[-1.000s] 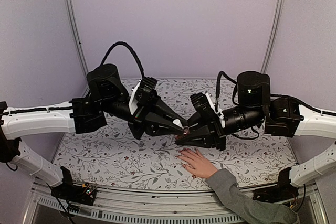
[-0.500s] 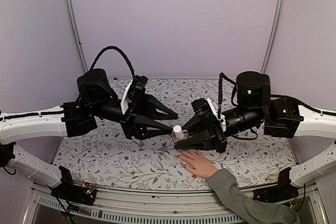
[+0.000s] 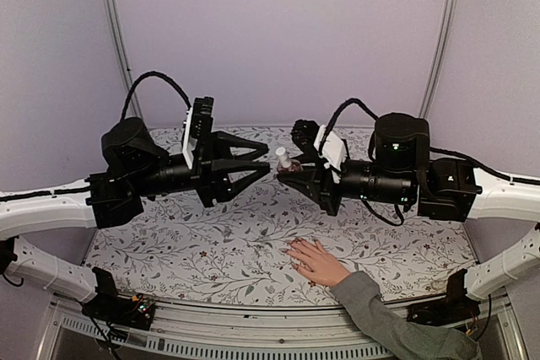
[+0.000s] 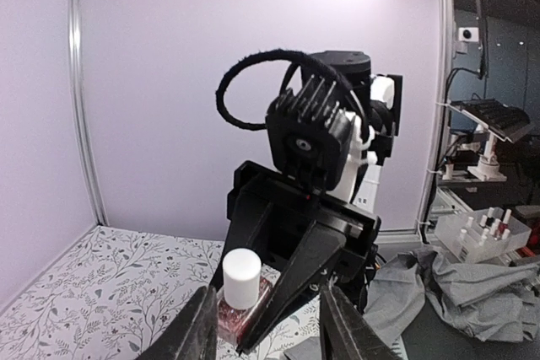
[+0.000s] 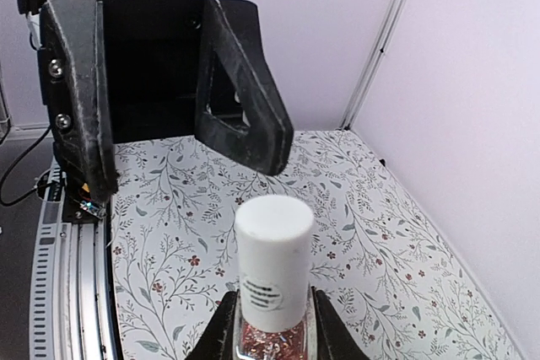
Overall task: Paint the nails
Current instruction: Screw the nail polish bottle.
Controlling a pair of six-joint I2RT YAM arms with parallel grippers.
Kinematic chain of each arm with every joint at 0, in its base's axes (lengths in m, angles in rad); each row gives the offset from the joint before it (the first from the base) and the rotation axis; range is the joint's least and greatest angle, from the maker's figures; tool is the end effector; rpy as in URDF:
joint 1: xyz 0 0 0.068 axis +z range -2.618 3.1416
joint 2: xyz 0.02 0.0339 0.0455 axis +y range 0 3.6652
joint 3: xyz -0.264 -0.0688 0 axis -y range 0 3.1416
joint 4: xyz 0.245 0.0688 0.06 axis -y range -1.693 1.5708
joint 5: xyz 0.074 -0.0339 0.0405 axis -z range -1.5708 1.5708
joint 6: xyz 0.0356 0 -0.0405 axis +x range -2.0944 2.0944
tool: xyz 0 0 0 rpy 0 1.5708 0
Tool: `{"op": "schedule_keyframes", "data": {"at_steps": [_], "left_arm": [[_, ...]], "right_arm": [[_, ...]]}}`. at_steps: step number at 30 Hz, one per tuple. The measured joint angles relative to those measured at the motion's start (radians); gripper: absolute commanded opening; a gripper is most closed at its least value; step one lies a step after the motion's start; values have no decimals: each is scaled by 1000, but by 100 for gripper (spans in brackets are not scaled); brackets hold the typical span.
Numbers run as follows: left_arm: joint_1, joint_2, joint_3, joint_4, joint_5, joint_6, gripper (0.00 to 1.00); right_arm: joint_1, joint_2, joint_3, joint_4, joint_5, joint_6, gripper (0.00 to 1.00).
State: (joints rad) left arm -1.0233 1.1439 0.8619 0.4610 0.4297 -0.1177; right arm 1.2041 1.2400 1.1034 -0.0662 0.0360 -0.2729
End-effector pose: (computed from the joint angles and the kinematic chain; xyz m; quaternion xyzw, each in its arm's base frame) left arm 0.1265 -0.2360 0.3622 0.4212 0.4916 -0.5200 0.5573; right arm 0.1061 0.2726 0.3672 -0.5133 0.5807 0.2712 0.5708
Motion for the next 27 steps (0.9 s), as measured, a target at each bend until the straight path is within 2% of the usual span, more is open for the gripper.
{"op": "schedule_keyframes", "data": {"at_steps": [6, 8, 12, 15, 22, 27], "left_arm": [[-10, 61, 4, 56, -130, -57, 42], [-13, 90, 14, 58, -156, -71, 39], [-18, 133, 44, 57, -183, -84, 13], [-22, 138, 53, 59, -185, -81, 0], [-16, 138, 53, 66, -138, -69, 0], [-1, 131, 53, 75, -37, -54, 0]], "right_arm": [[0, 40, 22, 0, 88, 22, 0], [0, 46, 24, 0, 98, 25, 0], [0, 51, 27, -1, 116, 30, 0], [-2, 52, 31, 0, 129, 41, 0], [-3, 42, 27, 0, 98, 49, 0], [-8, 7, 7, -1, -17, 47, 0]]}}
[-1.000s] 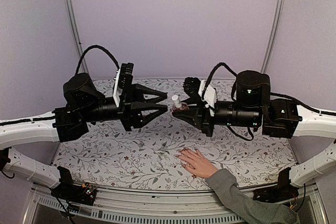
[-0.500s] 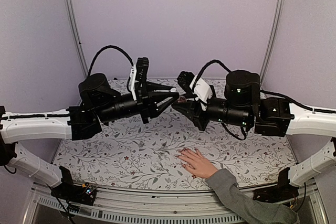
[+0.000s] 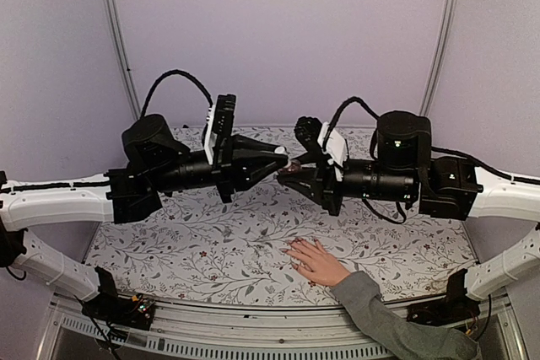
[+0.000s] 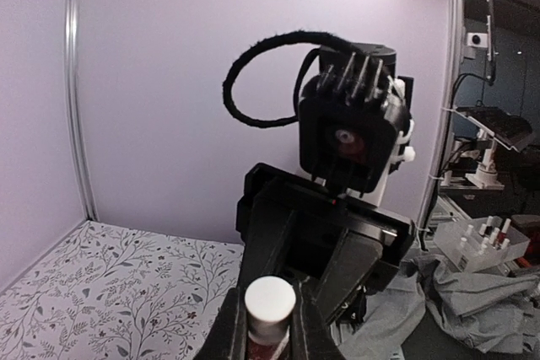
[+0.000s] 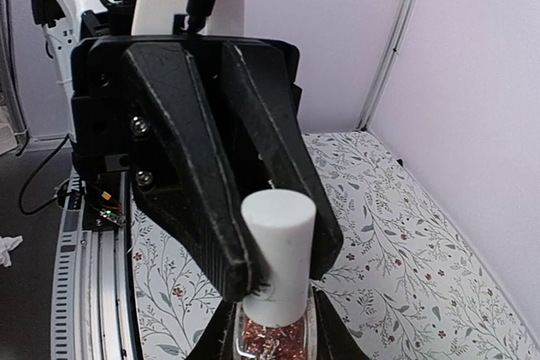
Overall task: Paint the nails
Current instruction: Screw the nail polish bottle.
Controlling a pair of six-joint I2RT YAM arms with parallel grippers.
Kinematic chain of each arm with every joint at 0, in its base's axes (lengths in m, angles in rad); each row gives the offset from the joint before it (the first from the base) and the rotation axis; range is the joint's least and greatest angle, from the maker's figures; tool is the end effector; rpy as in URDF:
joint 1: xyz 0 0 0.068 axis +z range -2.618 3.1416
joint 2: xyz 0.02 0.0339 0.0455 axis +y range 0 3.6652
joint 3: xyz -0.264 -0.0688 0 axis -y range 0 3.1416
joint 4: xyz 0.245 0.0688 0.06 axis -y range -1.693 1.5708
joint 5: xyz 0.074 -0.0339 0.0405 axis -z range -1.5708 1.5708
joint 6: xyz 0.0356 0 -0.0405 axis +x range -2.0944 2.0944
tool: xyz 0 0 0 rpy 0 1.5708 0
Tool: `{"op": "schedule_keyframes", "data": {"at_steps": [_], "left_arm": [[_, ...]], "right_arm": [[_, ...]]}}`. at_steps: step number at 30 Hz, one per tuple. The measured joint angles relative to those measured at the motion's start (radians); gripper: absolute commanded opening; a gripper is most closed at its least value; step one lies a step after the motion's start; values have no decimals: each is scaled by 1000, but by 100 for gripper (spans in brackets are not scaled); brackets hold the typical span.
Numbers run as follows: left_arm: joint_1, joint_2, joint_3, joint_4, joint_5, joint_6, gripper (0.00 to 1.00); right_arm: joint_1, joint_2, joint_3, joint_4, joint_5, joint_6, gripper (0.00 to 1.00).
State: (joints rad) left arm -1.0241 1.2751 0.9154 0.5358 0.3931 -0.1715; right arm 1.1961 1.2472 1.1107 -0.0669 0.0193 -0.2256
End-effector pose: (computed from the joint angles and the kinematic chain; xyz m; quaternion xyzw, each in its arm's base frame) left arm 0.1437 -0.2623 0.3547 0.3967 0.5116 -0.5268 0.5508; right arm 0.1083 0.2736 0.3678 -0.5012 0.5914 0.2880 0.5622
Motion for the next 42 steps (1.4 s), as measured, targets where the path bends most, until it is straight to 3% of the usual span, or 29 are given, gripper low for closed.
{"op": "schedule_keyframes", "data": {"at_steps": [15, 32, 39, 42], "left_arm": [[7, 23, 25, 37, 435, 61, 0], [-16, 174, 171, 26, 794, 93, 0], [-5, 124, 134, 1, 742, 88, 32], [68, 31, 51, -41, 657, 72, 44]], "right_arm": [[-13, -40, -24, -18, -472, -6, 0], [-25, 3, -18, -14, -815, -26, 0], [-25, 4, -18, -3, -787, -39, 0], [-3, -34, -19, 14, -768, -65, 0]]}}
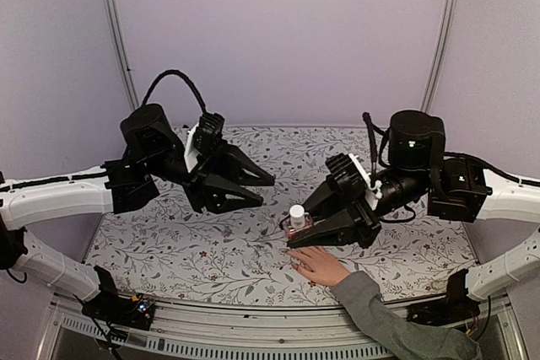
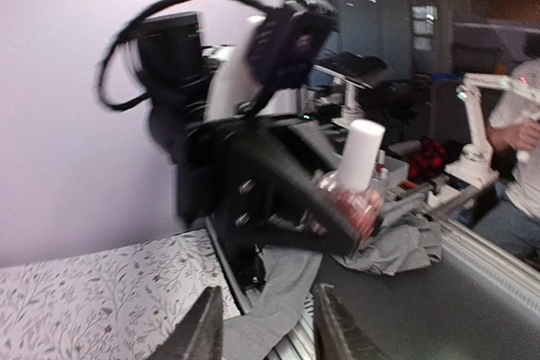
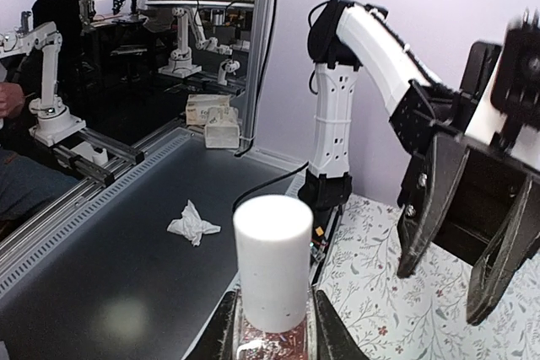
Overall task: Paint the nails
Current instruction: Place the nail polish bottle at the center of the board.
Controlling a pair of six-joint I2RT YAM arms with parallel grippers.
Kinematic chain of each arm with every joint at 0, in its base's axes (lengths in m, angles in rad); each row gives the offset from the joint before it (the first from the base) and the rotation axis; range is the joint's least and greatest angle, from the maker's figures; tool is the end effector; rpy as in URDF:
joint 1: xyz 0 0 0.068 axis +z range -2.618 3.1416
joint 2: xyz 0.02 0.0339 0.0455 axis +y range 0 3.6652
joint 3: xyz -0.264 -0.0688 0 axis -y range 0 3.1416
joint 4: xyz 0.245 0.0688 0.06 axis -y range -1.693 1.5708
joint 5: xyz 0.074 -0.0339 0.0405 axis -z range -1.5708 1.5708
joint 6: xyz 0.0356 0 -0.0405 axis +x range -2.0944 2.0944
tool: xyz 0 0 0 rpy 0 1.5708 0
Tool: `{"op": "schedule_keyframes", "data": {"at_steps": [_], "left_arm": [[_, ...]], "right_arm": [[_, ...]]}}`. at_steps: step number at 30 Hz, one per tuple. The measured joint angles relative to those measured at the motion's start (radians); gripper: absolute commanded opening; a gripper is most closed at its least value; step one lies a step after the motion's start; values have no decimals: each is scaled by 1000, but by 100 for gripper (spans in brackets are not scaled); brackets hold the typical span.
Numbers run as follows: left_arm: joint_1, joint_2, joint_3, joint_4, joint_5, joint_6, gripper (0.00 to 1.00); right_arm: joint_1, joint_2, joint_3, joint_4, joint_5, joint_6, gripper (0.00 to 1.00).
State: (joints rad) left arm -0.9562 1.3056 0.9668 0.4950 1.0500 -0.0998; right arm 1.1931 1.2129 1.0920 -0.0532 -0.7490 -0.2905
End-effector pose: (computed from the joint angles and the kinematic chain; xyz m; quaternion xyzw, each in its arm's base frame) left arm 0.1434 -0.2567 0.3577 0.5801 0.3533 -0.6127 0.4041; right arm 0.0794 0.2660 0.3735 -0.6550 0.3666 0.5131 0.4163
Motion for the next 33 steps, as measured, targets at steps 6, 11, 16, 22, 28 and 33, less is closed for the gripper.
{"op": "schedule_keyframes", "data": {"at_steps": [6, 11, 16, 22, 28, 33], "left_arm": [[51, -183, -68, -103, -212, -1, 49], [36, -246, -64, -165, -347, 7, 51], [-40, -219, -5, -274, -466, 56, 50], [-109, -132, 88, -367, -552, 120, 49], [-132, -71, 117, -409, -576, 149, 36], [-145, -39, 133, -437, -584, 175, 10]], "right_arm": [[1, -103, -30, 48, 167, 2, 0], [-43, -94, -59, 54, 304, 41, 0], [-72, -58, -64, 50, 370, 69, 0], [-75, -17, -64, 47, 373, 77, 0], [-75, -2, -64, 23, 367, 82, 0], [-75, 0, -64, 14, 362, 83, 0]]}}
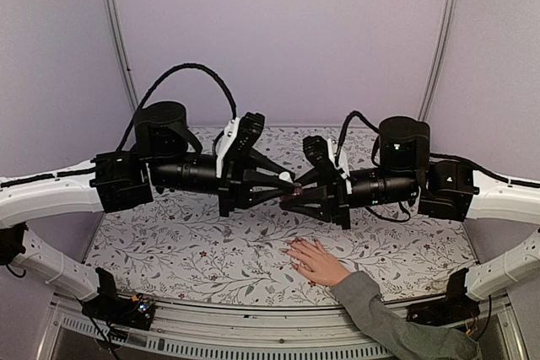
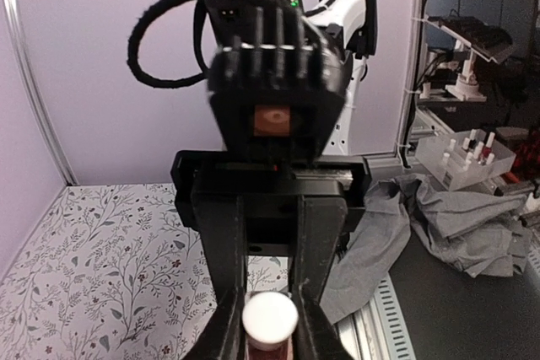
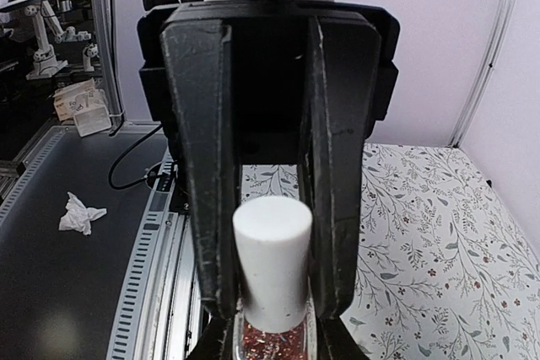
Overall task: Paint the nails
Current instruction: Place the nail polish bottle at the center of the board.
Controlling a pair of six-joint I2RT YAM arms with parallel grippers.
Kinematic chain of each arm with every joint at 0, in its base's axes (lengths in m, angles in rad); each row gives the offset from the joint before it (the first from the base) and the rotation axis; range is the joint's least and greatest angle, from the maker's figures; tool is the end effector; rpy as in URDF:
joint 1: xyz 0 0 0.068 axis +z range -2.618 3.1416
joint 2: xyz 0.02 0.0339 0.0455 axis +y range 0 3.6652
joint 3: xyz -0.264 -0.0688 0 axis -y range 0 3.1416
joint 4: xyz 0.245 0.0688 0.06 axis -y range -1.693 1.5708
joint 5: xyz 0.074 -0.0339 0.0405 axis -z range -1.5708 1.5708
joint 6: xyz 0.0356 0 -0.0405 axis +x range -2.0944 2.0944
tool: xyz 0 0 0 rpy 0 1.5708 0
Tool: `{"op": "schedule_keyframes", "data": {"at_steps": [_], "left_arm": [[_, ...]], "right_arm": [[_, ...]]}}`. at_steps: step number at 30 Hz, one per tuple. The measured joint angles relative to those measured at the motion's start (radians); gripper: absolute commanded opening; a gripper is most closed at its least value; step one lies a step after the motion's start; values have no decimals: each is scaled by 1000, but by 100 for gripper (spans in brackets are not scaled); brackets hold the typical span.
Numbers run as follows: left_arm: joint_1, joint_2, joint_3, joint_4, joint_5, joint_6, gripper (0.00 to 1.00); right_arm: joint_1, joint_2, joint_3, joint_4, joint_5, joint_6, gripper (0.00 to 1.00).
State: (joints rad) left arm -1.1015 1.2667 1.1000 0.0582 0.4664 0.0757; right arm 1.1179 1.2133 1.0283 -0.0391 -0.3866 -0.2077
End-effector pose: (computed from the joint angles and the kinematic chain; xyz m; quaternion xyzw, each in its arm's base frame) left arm 0.1204 -0.2727 0.3724 0.5304 0.5167 -0.4687 0.4816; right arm 0.1121 0.2610 0.3509 -0.5665 0.5310 0.4039 0.4837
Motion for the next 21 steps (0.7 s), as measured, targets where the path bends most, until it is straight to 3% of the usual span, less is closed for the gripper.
{"op": "schedule_keyframes", "data": {"at_steps": [2, 5, 13, 16, 18, 21], "left_arm": [[-5, 2, 2, -7, -2, 7, 1], [-6, 1, 2, -9, -3, 10, 0], [40, -30, -93, 84, -5, -48, 0], [113, -39, -148, 136, -8, -97, 0], [162, -39, -172, 163, -24, -127, 0], [240, -35, -201, 212, -60, -177, 0]], "right_arm": [[0, 0, 0, -5, -3, 3, 0], [-1, 0, 0, -6, -4, 5, 9], [-30, -8, -36, 39, -1, 45, 60], [-70, -37, -82, 63, 16, 69, 72], [-97, -56, -109, 77, 26, 85, 91], [-135, -93, -157, 96, 45, 116, 98]]}}
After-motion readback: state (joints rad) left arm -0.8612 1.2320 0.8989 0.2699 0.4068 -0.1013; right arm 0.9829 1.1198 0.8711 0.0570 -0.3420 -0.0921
